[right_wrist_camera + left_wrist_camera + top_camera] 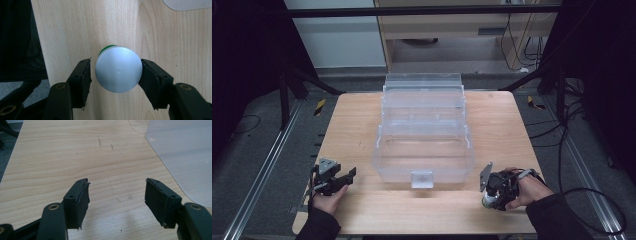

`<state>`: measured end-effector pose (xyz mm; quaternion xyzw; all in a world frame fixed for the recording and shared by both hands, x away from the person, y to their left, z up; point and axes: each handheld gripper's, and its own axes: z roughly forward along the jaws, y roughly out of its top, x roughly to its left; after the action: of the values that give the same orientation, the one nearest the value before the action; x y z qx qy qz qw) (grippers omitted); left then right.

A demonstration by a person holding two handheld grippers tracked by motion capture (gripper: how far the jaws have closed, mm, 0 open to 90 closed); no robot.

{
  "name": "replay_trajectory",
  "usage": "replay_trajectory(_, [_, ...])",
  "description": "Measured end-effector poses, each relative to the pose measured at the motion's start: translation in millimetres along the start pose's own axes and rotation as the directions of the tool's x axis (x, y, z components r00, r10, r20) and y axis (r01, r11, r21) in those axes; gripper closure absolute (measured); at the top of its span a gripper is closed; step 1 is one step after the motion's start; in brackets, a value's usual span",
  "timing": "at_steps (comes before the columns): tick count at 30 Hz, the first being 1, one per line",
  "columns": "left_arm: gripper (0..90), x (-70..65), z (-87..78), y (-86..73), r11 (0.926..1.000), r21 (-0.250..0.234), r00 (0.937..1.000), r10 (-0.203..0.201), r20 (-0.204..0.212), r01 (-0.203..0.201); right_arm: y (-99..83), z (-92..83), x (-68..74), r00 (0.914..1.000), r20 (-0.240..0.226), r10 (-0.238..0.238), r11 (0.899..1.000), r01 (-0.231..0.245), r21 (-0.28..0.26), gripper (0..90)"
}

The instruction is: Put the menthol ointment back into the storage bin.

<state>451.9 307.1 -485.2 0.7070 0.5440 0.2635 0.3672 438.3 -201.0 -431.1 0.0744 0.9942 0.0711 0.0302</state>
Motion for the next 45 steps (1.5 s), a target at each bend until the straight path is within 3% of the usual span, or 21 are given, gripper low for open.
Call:
replay_trajectory(7, [35.6, 0.1, 0.1, -0.1, 1.0, 0.0, 1.0, 0.001, 0.0, -0.001, 1.9, 3.1, -1.1, 1.0, -0.006, -0.002, 1.0, 0.002, 0.011, 45.9])
replay_trajectory(27, [35.7, 0.5, 0.3, -0.2, 1.0, 0.002, 1.0, 0.0, -0.003, 0.0, 3.5, 2.9, -3.2, 0.9982, -0.035, 0.048, 0.998, -0.047, 0.029, 50.2])
replay_trajectory(45, [35.9, 0.0, 1.2, -0.1, 1.0, 0.007, 1.0, 0.003, -0.003, -0.003, 6.6, -18.0, -4.3, 0.9968, -0.022, 0.076, 0.997, -0.077, -0.009, 50.3])
